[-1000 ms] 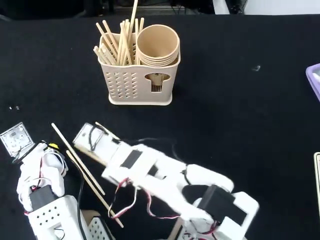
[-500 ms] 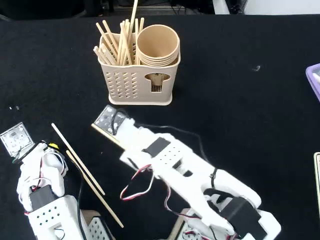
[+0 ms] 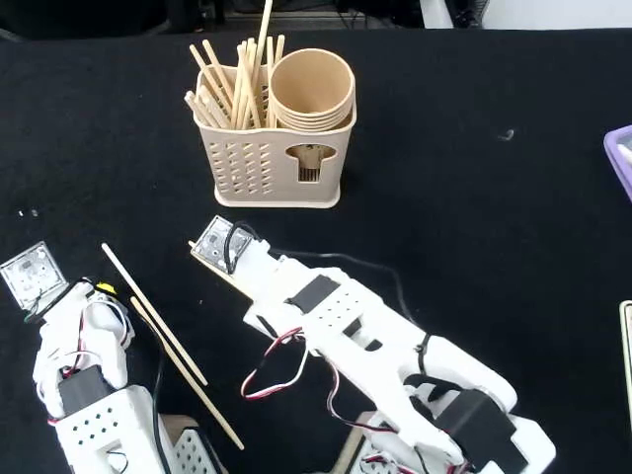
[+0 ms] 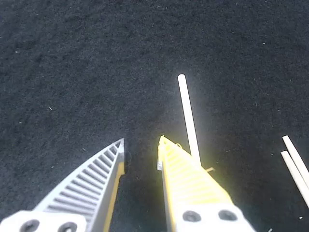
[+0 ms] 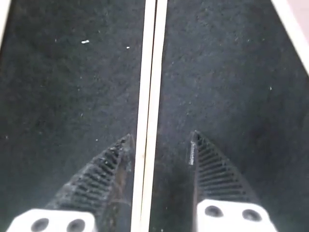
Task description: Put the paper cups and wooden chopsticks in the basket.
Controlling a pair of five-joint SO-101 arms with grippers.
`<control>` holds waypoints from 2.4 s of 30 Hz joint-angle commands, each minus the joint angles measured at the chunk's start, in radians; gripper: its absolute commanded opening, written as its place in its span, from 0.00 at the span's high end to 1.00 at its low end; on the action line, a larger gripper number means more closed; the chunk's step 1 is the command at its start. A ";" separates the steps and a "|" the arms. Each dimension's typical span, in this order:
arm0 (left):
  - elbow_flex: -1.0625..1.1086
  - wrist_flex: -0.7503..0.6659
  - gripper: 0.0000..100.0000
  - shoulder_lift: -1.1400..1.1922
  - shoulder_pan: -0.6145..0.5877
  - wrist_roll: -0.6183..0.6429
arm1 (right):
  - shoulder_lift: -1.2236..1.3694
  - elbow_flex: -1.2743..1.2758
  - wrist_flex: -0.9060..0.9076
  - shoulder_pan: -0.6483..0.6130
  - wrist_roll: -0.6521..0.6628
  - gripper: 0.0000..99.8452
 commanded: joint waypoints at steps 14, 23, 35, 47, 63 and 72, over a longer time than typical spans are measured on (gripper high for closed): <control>-0.033 -0.012 0.88 -0.009 0.002 0.003 | 0.217 -0.165 -0.023 -0.031 0.008 0.99; -0.033 -0.012 0.88 -0.009 0.002 0.003 | -0.222 -0.005 0.046 0.074 0.008 0.99; -0.033 -0.012 0.88 -0.009 0.004 0.003 | -1.047 -0.021 -0.083 0.104 -0.120 0.99; -0.033 -0.011 0.88 -0.009 0.004 0.003 | -0.696 -0.113 -0.850 0.104 -0.126 0.99; -0.042 0.023 0.88 -0.009 0.004 0.003 | 0.081 -0.611 -0.979 0.222 -0.126 0.99; -0.042 0.021 0.88 -0.009 0.007 0.003 | 0.297 -0.677 -0.977 0.252 -0.126 0.99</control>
